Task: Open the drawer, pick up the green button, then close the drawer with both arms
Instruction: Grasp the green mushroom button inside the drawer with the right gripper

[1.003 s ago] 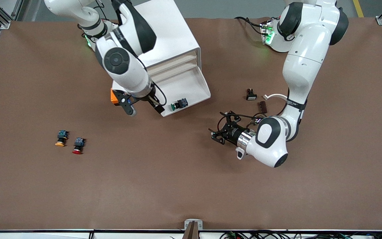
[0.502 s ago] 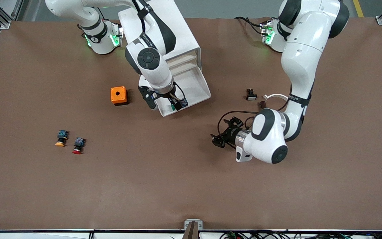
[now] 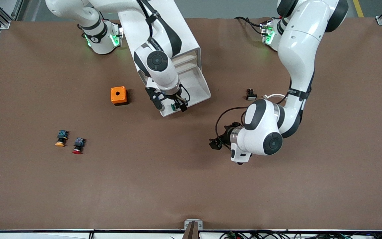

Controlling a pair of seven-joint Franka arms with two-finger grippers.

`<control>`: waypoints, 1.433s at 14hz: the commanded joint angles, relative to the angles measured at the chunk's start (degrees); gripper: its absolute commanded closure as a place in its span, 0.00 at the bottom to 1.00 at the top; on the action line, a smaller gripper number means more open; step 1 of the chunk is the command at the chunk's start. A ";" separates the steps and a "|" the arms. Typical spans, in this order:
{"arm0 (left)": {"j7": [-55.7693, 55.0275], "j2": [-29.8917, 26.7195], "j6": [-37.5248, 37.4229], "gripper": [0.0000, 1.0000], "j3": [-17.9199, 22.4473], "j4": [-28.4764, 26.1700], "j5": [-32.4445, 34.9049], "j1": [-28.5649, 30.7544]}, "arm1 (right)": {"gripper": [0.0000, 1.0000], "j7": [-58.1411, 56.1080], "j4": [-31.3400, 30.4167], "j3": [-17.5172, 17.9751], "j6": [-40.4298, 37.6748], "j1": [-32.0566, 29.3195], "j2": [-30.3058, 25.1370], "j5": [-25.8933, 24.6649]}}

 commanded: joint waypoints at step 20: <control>-7.85 -2.72 11.61 0.00 -0.33 -2.20 20.21 -4.71 | 1.00 -22.97 10.44 -1.11 -14.41 -8.61 -0.66 0.40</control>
